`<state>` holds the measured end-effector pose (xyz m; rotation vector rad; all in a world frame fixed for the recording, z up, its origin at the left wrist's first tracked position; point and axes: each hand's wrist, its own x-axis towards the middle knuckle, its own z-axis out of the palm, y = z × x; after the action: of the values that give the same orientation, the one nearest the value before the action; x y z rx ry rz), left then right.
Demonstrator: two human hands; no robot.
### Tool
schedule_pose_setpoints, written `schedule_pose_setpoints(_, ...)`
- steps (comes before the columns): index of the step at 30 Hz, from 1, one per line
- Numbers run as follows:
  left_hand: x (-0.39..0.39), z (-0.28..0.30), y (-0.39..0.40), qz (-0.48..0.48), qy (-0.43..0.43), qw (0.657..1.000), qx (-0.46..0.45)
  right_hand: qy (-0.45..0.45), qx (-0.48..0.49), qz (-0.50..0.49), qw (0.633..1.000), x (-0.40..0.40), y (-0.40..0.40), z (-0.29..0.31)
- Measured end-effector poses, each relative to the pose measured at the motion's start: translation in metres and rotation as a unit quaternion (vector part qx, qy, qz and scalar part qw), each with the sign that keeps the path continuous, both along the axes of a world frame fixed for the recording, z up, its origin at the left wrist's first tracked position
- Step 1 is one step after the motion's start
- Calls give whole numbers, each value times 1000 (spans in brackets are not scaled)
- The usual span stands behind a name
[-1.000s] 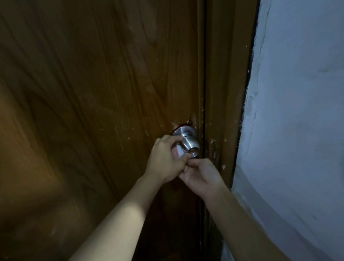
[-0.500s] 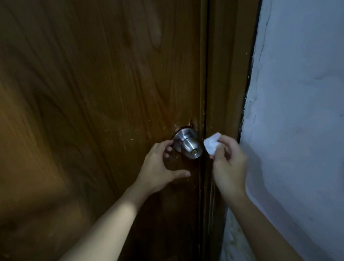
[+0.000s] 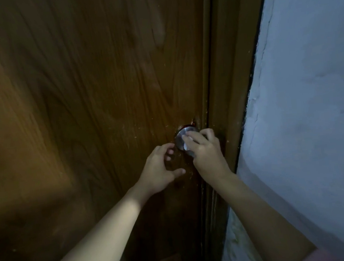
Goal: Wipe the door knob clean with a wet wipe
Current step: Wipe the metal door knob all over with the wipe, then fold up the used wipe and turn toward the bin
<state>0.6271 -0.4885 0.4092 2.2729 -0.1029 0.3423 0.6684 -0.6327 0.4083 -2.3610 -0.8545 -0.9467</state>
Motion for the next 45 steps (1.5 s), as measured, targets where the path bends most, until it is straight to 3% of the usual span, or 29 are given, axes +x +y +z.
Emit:
schedule_pose_setpoints(9, 3, 5, -7, 2, -17, 1000, 5, -60, -67, 30, 996, -6, -13, -21)
schedule_pose_setpoints(13, -6, 5, -12, 1, -16, 1000, -1, -33, -87, 55, 994, -7, -25, -35)
schedule_pose_setpoints(19, -22, 4, -13, 11, -10, 1000, -25, 116, 129, 63, 983, -30, -41, -41)
schedule_pose_setpoints(23, -33, 11, -24, -21, -3, 999, -42, 255, 303, 68, 916, -42, -40, -21)
schedule_pose_setpoints(26, -45, 22, -34, -62, -19, 996, -58, 294, 370, 98, 876, -56, -44, -4)
schedule_pose_setpoints(37, -149, 43, -67, -76, -42, 995, -57, 306, 414, 66, 855, -172, -65, 22)
schedule_pose_setpoints(40, -188, 39, -72, -64, -49, 996, -49, 328, 404, 112, 847, -218, -70, 23)
schedule_pose_setpoints(42, -216, 34, -78, -53, -52, 996, -52, 353, 424, 151, 820, -249, -76, 21)
schedule_pose_setpoints(45, -250, 27, -88, -60, -47, 996, -55, 361, 430, 149, 814, -288, -89, 14)
